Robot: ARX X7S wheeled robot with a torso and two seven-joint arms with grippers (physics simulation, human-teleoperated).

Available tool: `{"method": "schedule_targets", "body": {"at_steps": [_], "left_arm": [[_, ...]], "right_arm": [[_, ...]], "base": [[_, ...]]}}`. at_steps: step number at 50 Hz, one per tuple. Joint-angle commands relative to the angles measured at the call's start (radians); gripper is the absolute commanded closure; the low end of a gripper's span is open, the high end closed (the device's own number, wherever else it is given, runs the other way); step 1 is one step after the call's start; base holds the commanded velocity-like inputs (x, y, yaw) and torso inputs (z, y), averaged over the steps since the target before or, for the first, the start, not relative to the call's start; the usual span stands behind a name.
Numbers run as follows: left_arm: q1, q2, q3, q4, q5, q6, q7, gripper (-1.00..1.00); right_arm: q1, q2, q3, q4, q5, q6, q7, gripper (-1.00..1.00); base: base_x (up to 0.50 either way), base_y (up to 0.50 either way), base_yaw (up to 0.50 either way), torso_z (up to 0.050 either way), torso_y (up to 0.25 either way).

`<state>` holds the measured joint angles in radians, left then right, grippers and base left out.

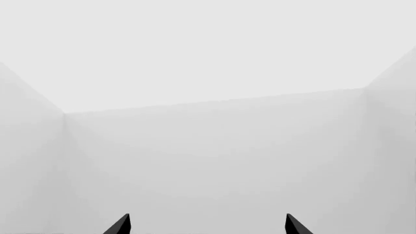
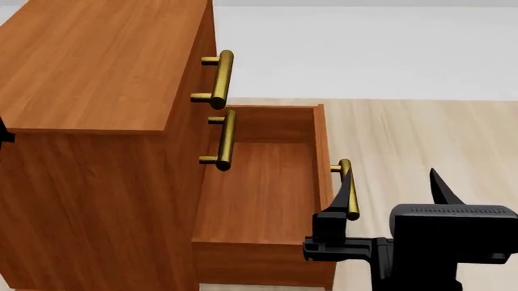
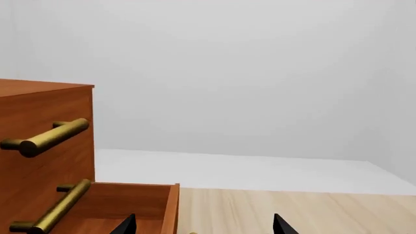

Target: Close the bottom drawer of the cabinet and open the top drawer.

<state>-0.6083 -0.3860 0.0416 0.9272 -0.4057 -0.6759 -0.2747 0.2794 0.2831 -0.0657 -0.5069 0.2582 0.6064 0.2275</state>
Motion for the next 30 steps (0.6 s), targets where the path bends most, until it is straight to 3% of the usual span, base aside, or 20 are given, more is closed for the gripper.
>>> {"method": "schedule_targets", "body": {"at_steps": [1,9,30], "left_arm": [[-0.005,0.002,-0.003,-0.001,-0.019,-0.008,-0.011,-1.00],[-0.017,0.005,-0.006,0.000,-0.040,-0.032,-0.024,-1.00],[-0.028,-0.013,-0.010,0.014,-0.067,-0.047,-0.049,-1.00]], "right_arm": [[-0.004,0.002,0.001,0.001,0.006,-0.007,0.004,-1.00],[-0.007,0.005,0.002,0.000,0.011,-0.009,0.005,-1.00],[-0.010,0.011,-0.004,-0.008,0.020,-0.008,0.014,-1.00]], "base": [[0.00,0.00,0.00,0.000,0.000],[0.00,0.00,0.00,0.000,-0.012],[0.00,0.00,0.00,0.000,-0.166]]}}
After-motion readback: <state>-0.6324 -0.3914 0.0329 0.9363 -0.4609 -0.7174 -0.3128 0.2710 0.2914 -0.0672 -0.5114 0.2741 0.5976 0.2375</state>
